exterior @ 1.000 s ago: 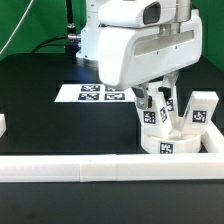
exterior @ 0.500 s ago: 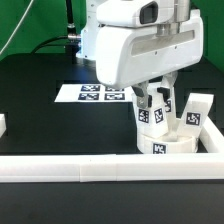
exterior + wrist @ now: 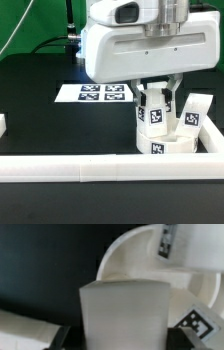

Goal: Assemble stool

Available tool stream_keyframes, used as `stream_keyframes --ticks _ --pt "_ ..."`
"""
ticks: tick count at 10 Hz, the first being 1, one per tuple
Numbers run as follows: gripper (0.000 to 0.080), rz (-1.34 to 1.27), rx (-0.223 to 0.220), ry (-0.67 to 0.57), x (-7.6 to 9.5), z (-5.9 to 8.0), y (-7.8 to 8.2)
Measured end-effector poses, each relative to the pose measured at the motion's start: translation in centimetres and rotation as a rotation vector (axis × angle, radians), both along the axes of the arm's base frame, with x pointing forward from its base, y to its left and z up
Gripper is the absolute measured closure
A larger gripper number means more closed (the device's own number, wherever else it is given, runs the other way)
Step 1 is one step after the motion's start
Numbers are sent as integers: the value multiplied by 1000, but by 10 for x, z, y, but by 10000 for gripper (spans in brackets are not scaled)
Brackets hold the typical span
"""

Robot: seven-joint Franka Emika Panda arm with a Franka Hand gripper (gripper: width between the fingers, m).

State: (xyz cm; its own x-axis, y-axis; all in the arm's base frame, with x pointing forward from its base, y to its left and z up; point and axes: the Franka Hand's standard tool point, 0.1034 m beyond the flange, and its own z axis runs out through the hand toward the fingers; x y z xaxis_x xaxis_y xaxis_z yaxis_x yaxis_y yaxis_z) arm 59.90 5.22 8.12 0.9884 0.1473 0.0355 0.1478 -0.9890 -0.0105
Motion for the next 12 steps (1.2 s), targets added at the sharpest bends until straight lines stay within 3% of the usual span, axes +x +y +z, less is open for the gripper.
stream_keyframes --ticks 4,12 --pt "463 -468 26 5 0 -1 8" --pt "463 -1044 57 24 -1 -1 11"
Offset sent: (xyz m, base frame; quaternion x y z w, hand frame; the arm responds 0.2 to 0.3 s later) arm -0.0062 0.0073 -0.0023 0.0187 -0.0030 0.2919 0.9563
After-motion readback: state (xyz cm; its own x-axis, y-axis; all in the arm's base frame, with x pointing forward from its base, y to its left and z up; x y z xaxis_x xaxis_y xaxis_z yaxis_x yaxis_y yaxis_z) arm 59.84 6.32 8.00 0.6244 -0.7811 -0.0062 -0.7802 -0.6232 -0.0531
